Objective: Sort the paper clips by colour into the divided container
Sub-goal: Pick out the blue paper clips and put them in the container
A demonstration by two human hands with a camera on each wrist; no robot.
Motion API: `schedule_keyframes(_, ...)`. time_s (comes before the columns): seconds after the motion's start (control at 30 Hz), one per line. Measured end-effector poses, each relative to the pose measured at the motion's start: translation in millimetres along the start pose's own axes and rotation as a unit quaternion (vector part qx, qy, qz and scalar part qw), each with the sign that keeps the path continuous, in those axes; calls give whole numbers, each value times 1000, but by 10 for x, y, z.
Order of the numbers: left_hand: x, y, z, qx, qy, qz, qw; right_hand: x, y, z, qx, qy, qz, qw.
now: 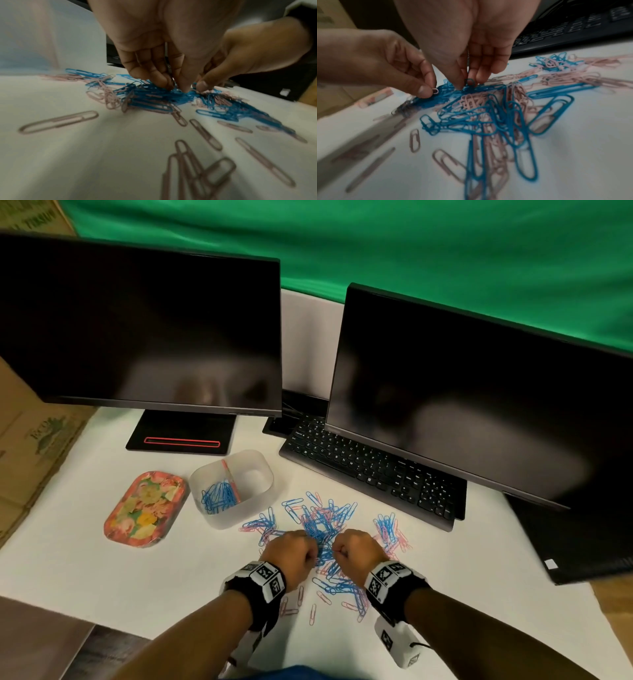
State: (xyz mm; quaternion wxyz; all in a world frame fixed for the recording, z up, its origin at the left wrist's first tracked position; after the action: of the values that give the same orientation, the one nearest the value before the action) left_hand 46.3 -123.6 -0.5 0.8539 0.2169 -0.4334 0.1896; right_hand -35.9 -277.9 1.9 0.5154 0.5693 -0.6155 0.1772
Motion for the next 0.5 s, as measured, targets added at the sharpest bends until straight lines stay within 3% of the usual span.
schedule_keyframes(0.1,23,-6,-42,44,135,29,989,17,-14,69,-47,-106,-4,993)
schedule_keyframes(0.23,21,-16,-116,108,301,69,945,49,11,113,-87,-242,-29,966)
schedule_keyframes(0.4,98,-63,-138,173,462,74,867,140,8,74,-134,-439,-61,887)
schedule_keyframes(0.43,108,-71,-150,173,445,73,876,156,-6,61,-145,-464,-67,872)
schedule_keyframes(0.5,137,-79,-179,156,327,79,929,181,-43,41,-166,-479,-75,859)
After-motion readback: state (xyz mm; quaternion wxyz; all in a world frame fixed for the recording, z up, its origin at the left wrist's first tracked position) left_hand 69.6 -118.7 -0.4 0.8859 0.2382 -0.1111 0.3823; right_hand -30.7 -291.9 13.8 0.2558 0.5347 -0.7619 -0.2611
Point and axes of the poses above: each hand's wrist, its own y-axis away from the middle knuckle, its own x-axis out of the back of the hand, z = x × y, the point moved 1 cm from there along -y, towards the middle knuckle, and after that the axes turned 6 degrees about -x, right-handed, at the moved point
